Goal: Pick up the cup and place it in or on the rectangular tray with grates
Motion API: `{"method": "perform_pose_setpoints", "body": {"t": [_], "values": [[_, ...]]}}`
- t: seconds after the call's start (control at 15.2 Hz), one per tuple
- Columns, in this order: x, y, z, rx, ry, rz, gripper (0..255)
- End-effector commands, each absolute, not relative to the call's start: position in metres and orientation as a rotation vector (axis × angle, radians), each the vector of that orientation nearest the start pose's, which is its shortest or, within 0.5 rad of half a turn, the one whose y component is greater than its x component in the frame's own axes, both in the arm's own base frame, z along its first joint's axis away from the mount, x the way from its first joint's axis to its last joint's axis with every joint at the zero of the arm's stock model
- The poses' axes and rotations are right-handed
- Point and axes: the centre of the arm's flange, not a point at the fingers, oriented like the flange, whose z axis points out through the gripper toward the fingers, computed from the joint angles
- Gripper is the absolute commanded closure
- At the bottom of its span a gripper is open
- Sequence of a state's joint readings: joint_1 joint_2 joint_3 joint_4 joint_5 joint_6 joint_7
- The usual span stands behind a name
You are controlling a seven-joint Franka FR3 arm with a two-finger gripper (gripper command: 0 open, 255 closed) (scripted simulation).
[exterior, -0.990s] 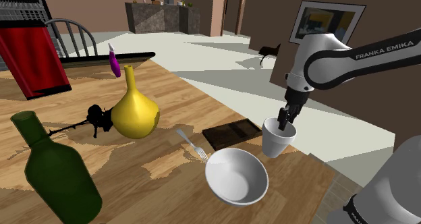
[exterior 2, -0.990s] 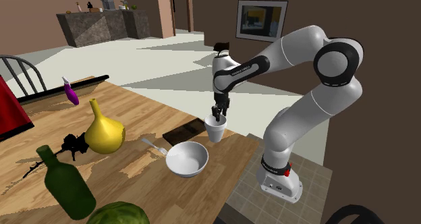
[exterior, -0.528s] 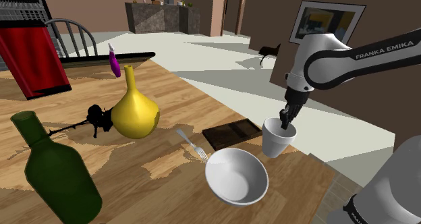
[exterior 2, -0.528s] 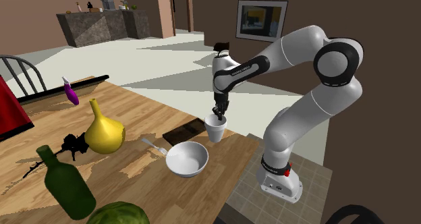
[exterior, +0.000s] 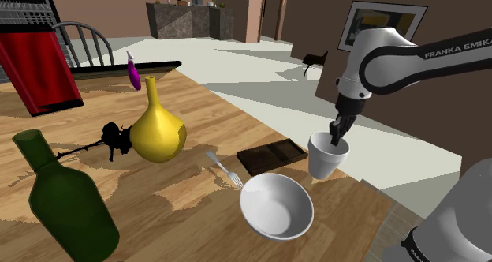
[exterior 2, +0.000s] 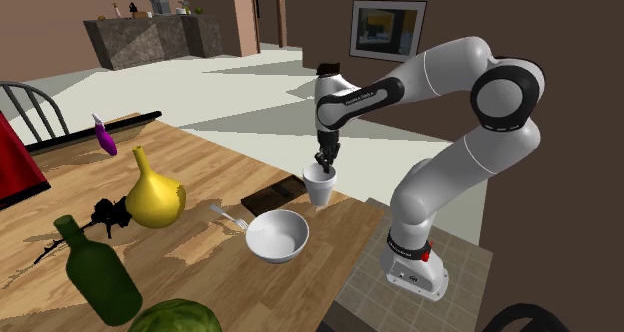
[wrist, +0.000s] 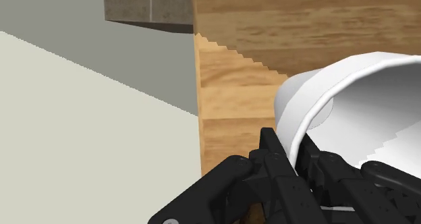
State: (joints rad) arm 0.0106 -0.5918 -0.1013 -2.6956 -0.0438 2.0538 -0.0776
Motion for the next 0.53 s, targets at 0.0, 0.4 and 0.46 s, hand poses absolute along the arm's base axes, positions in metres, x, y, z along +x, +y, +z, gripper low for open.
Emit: {"method": "perform_pose_setpoints", "body": {"t": [0.0, 0.4, 0.46], "values": [[0.346, -0.032, 0.416, -3.118, -0.042, 0.079, 255], [0.346, -0.032, 0.448, -3.118, -0.042, 0.079, 255], [0.346, -0.032, 0.453, -3.118, -0.042, 0.079, 255]]}}
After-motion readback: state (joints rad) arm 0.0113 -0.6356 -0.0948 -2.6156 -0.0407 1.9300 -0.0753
